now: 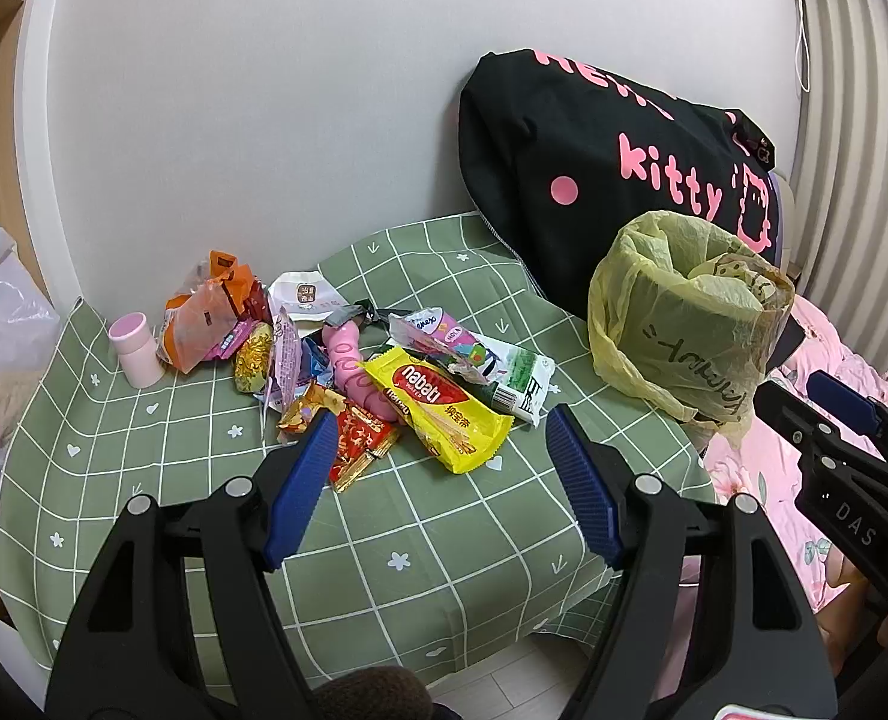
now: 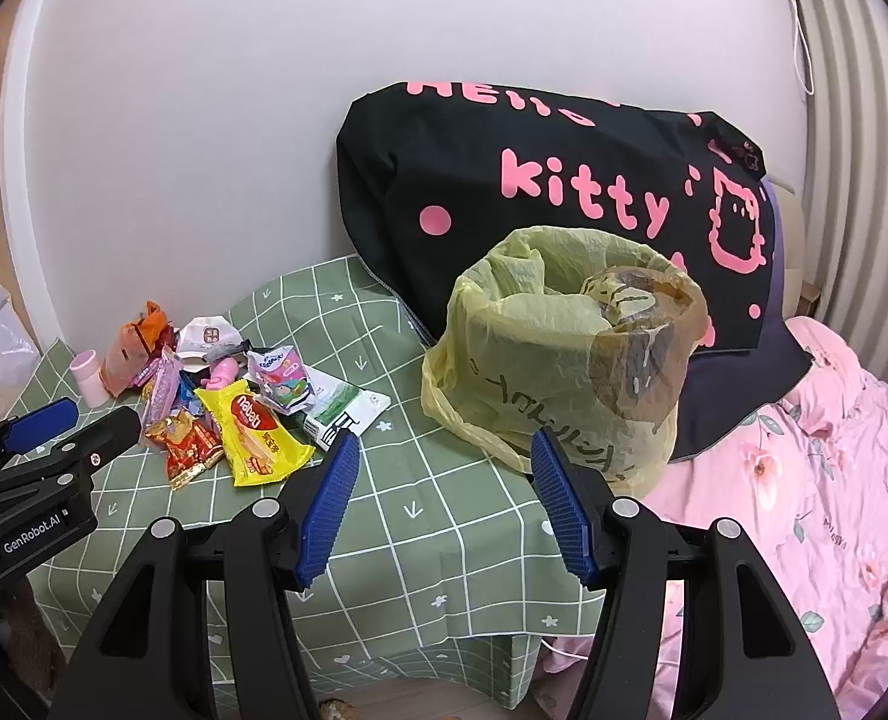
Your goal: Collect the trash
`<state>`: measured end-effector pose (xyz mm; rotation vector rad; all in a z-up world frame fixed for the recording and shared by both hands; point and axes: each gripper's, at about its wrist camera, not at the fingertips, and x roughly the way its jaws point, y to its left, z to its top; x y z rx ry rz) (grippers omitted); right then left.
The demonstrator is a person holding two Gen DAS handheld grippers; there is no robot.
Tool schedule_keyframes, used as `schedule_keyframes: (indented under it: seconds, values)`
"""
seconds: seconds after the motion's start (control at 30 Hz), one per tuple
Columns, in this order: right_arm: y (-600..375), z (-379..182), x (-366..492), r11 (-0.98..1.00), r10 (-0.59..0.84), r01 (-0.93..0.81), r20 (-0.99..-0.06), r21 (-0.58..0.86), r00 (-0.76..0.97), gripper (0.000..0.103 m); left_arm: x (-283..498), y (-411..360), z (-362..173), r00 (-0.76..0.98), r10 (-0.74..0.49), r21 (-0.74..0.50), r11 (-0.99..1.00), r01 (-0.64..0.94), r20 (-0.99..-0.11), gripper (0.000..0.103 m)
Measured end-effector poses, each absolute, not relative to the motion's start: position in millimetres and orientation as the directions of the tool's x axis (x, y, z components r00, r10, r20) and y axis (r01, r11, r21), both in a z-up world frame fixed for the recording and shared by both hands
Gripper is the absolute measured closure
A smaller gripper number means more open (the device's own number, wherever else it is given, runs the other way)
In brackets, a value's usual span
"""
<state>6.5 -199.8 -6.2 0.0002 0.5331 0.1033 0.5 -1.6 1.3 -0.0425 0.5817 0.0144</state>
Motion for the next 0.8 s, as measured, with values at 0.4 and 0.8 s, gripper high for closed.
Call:
schedule_keyframes:
  seconds: [0.4,0.8]
  values:
    - [-199.4,-5.6,7.4,0.995,0.099,-0.1,-0.508,0.025,0.856,0.047,0.8,-0.5,-1.7,0.835,0.001,-0.04,0.999,-0.028,-0.551,0.035]
    - [-199.3,-5.9,7.5,0.995,0.098,-0.1,-0.507,0.024,0.856,0.047,1.4,0.9,-2.7,0.834,0.001,-0.045,0.999,-0.031,-0.552,0.035]
